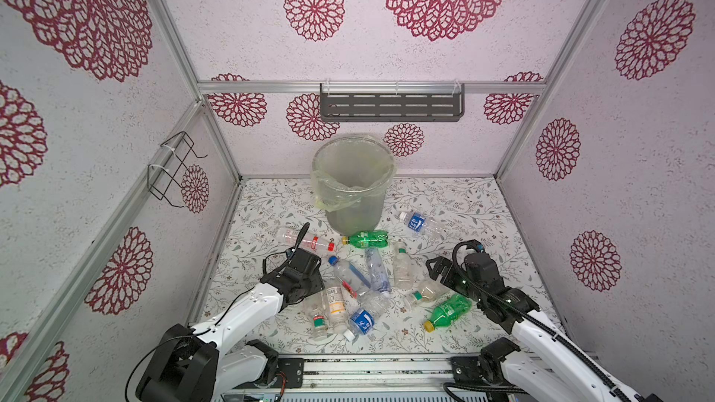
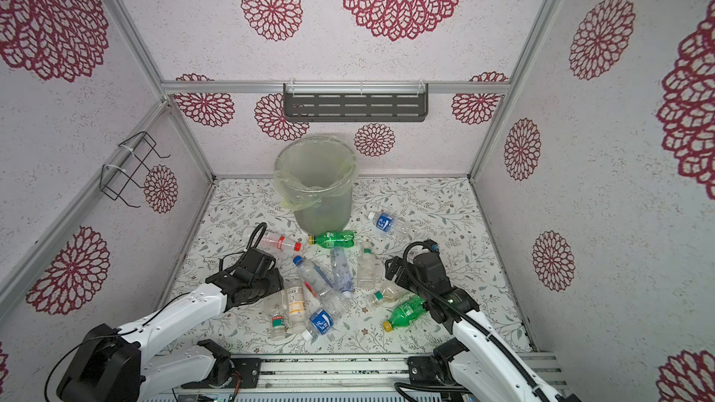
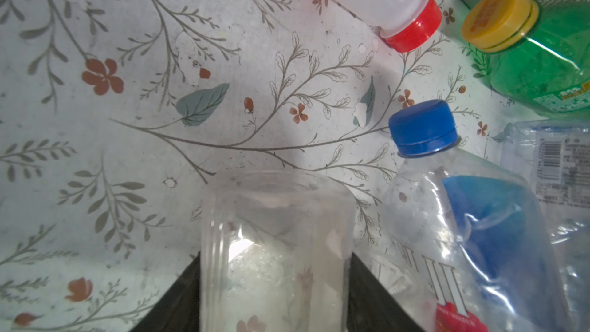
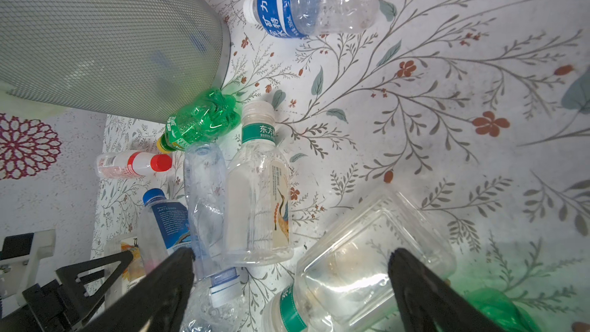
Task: Throw the plastic bottles in the bin
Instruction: Pick up the plastic bottle from the middle-left of the table.
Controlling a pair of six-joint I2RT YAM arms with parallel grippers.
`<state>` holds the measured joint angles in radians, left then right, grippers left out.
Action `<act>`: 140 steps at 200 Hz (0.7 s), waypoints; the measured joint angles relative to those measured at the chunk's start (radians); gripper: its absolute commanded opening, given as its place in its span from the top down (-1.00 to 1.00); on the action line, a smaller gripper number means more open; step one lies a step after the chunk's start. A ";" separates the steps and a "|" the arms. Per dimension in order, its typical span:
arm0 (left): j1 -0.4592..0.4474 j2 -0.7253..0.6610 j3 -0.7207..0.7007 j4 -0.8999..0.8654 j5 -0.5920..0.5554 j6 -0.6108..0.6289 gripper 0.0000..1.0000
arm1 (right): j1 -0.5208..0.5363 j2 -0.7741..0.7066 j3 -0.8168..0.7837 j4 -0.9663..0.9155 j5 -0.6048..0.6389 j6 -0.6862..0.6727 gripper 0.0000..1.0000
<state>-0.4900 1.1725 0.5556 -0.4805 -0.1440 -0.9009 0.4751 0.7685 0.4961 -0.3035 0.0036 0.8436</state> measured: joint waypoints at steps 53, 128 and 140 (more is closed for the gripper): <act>0.000 -0.036 0.000 -0.023 -0.010 0.008 -0.13 | 0.000 0.001 0.000 0.000 0.000 0.007 -0.98; 0.012 -0.261 0.047 -0.116 -0.041 0.007 -0.08 | 0.000 -0.005 -0.007 0.001 0.001 0.017 -0.98; 0.022 -0.276 0.070 -0.129 -0.041 0.010 -0.07 | 0.000 -0.010 -0.015 0.003 0.001 0.023 -0.98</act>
<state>-0.4683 0.8963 0.6258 -0.6094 -0.1852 -0.8913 0.4751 0.7586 0.4808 -0.3004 0.0048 0.8661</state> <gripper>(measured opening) 0.541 0.989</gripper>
